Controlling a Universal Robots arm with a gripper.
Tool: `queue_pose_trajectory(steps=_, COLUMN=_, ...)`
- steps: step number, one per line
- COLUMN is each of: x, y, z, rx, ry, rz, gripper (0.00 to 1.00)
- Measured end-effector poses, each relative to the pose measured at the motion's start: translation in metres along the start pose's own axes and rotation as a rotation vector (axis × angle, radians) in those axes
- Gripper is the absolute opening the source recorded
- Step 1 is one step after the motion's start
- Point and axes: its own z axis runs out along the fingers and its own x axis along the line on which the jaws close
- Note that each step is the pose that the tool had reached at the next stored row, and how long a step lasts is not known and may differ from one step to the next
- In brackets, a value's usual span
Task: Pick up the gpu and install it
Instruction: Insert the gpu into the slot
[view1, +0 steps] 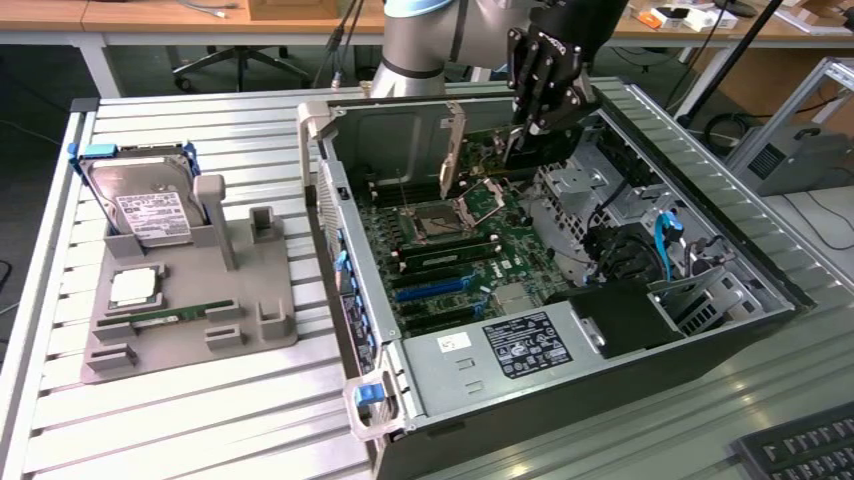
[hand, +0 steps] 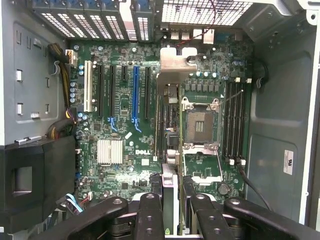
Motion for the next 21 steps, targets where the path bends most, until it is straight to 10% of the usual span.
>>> queue_pose_trajectory(steps=2, x=0.0000, y=0.0000, z=0.0002, rx=-0.0032, ry=-0.0003, rz=0.000, gripper=0.26)
queue_pose_trajectory(steps=7, x=0.0001, y=0.0000, z=0.0012, rx=-0.0406, ry=-0.0015, rz=0.001, gripper=0.26)
queue_pose_trajectory(steps=21, x=0.0010, y=0.0015, z=0.0021, rx=-0.0420, ry=-0.0017, rz=0.001, gripper=0.26)
